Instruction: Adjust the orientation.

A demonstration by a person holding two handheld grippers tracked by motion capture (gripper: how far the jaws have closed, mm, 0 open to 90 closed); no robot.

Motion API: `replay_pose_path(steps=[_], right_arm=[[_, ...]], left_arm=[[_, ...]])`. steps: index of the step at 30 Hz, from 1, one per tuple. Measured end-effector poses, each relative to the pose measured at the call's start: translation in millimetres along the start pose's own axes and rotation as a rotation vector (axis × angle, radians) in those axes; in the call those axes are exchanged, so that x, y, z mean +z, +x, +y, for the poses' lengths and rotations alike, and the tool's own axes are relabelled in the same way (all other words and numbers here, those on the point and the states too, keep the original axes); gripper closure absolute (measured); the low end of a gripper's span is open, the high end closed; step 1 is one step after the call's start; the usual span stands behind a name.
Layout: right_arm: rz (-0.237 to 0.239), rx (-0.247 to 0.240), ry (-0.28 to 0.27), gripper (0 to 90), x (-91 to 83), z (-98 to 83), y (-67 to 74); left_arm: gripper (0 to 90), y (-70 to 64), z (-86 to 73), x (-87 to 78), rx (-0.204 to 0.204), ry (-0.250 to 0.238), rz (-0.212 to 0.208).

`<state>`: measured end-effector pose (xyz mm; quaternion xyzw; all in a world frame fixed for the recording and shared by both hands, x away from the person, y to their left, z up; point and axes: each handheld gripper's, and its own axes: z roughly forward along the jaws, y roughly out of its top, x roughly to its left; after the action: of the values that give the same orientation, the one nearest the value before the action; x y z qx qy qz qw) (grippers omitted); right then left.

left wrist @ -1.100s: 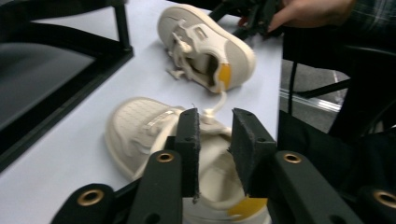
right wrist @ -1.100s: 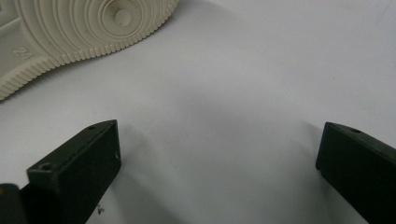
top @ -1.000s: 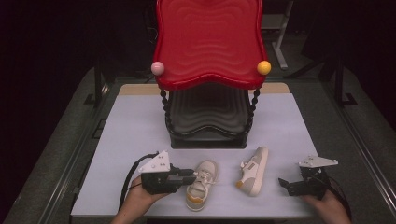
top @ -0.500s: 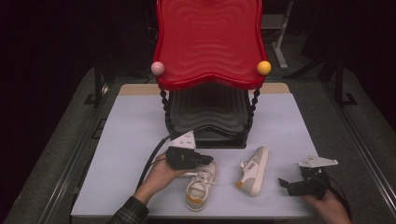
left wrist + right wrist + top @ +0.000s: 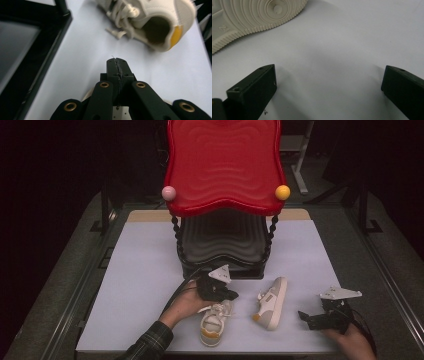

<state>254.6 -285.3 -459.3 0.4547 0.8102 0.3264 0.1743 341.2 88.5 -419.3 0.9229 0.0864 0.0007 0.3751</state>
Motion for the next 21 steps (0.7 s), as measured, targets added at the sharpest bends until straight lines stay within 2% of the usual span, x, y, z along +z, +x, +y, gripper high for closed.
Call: replay_pose_path(steps=[5,13,16,17,21], right_arm=[[0.0,0.0,0.0,0.0,0.0,0.0,0.0],[0.0,0.0,0.0,0.0,0.0,0.0,0.1],[0.0,0.0,0.0,0.0,0.0,-0.1,0.1],[0.0,0.0,0.0,0.0,0.0,-0.1,0.1],[0.0,0.0,0.0,0.0,0.0,0.0,0.0]], left_arm=[[90.0,7.3,-15.6,-13.0,-0.069,-0.032,0.037],[90.0,9.5,-28.5,-26.8,-0.099,-0.03,0.079],[89.8,7.6,-30.2,-32.6,-0.103,-0.041,0.081],[86.0,5.0,-30.5,-35.9,-0.114,-0.058,0.078],[80.8,-3.3,-30.4,-49.3,-0.159,-0.105,0.077]])
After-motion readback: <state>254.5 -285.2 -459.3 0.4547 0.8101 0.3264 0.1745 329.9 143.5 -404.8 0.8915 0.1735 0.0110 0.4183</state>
